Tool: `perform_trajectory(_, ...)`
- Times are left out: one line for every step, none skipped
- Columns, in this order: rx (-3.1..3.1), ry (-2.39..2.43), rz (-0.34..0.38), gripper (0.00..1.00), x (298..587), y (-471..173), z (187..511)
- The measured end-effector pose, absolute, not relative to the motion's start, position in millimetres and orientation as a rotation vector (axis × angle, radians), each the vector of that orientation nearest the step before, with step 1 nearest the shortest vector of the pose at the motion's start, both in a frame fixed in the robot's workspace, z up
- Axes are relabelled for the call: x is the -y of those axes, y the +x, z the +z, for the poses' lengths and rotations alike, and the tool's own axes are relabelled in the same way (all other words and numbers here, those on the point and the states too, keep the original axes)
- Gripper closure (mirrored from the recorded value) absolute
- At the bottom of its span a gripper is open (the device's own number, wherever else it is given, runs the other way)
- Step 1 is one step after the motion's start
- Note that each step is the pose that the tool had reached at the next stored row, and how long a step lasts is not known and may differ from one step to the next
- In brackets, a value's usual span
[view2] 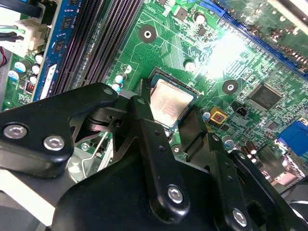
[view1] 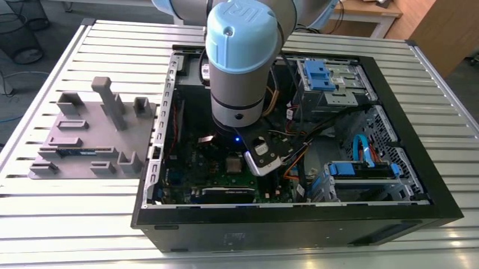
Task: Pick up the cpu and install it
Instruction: 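Place the cpu into insertion slot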
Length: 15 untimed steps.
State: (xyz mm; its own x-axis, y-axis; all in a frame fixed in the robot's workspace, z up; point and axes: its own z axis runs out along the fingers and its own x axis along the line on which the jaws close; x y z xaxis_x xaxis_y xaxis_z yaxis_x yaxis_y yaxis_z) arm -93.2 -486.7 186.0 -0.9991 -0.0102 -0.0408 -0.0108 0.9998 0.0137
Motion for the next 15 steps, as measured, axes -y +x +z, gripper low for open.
perform_trajectory(-3.101, -0.016, 0.022, 0.53, 486.7, -93.2, 186.0)
perform_trajectory(-3.101, -0.016, 0.022, 0.53, 486.7, -93.2, 185.9)
perform_trajectory(-3.101, -0.016, 0.022, 0.53, 486.7, -93.2, 185.9)
perform_trajectory(-3.101, -0.016, 0.022, 0.53, 486.7, -93.2, 185.9)
perform_trajectory(-3.101, -0.016, 0.022, 0.53, 486.7, -93.2, 185.9)
perform_trajectory(-3.101, -0.016, 0.022, 0.53, 486.6, -93.2, 185.8)
perform_trajectory(-3.101, -0.016, 0.022, 0.53, 486.7, -93.2, 185.8)
perform_trajectory(-3.101, -0.016, 0.022, 0.53, 486.7, -93.2, 185.8)
perform_trajectory(-3.101, -0.016, 0.022, 0.53, 486.7, -93.2, 185.8)
perform_trajectory(-3.101, -0.016, 0.022, 0.53, 486.7, -93.2, 185.8)
perform_trajectory(-3.100, -0.016, 0.022, 0.52, 486.6, -93.1, 185.6)
perform_trajectory(-3.100, -0.017, 0.022, 0.52, 486.6, -92.9, 185.5)
perform_trajectory(-3.100, -0.017, 0.023, 0.52, 486.6, -92.9, 185.5)
perform_trajectory(-3.100, -0.017, 0.023, 0.47, 486.6, -93.0, 185.5)
perform_trajectory(-3.101, -0.017, 0.022, 0.47, 486.6, -93.0, 185.5)
